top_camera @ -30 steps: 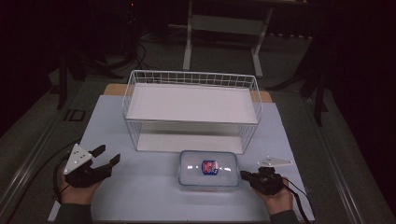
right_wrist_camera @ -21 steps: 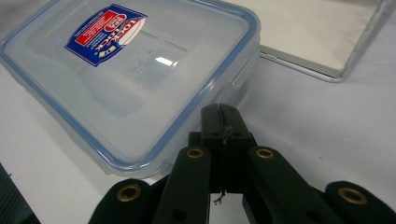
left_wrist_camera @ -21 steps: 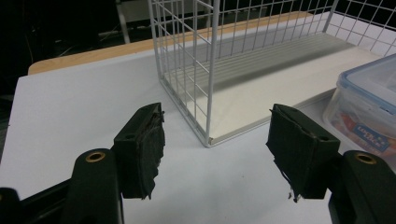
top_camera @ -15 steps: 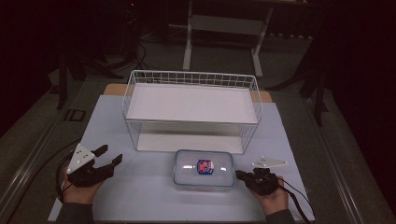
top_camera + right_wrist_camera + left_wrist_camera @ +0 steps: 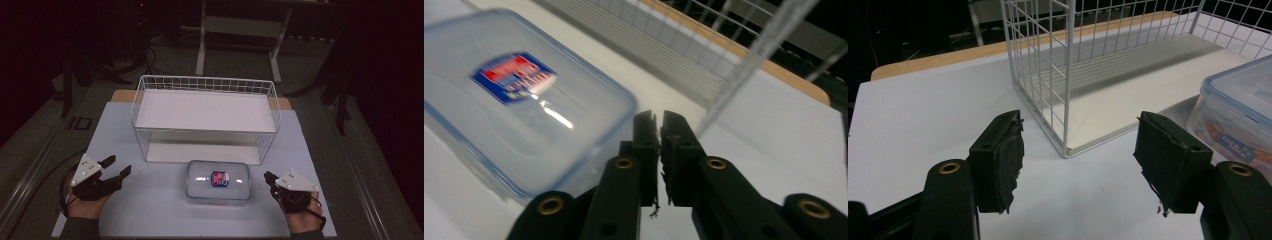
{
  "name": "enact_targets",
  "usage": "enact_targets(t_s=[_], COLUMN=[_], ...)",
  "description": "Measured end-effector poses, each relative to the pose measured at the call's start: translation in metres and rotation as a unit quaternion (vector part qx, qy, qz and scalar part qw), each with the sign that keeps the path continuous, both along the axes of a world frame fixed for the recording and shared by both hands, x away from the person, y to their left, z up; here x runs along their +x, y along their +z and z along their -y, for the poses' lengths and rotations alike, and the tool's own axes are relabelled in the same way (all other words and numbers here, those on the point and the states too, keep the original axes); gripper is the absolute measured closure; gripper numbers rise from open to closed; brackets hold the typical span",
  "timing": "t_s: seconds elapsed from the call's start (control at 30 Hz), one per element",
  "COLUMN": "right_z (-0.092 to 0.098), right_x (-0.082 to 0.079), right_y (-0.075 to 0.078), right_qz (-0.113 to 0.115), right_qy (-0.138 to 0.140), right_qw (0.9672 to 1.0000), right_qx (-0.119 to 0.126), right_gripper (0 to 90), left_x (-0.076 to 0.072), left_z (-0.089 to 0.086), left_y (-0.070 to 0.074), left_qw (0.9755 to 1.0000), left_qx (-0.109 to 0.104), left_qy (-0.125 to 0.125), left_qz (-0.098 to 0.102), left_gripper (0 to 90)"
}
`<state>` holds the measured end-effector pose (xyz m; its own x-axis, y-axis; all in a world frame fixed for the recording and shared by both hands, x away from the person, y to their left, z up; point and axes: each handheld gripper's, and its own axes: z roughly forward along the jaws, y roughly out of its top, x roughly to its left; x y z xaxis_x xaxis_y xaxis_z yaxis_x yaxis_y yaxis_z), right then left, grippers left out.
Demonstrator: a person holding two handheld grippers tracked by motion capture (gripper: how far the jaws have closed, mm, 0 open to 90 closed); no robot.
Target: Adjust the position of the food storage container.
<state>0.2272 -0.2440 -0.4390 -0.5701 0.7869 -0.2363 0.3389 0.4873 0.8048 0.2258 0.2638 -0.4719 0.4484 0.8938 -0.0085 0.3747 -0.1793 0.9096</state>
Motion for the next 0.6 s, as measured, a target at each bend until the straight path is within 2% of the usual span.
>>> enact_targets(t_s=[0.23,0.6], right_z=[-0.011,-0.012], right_x=[0.001,0.004], right_y=[-0.002,0.001], right_qz=[-0.012,-0.021], right_qy=[0.016,0.021], right_qw=[0.9997,0.9972], right_qx=[0.011,0.069], right_gripper=[76.0,60.5], left_x=[-0.001,-0.003], left_z=[0.0,0.009], left_y=[0.001,0.002], left_qw=[1.0,0.9999], left_qx=[-0.006,-0.006], left_qy=[0.0,-0.01], left_qz=[0.003,0.0], left_gripper=[35.1,35.0])
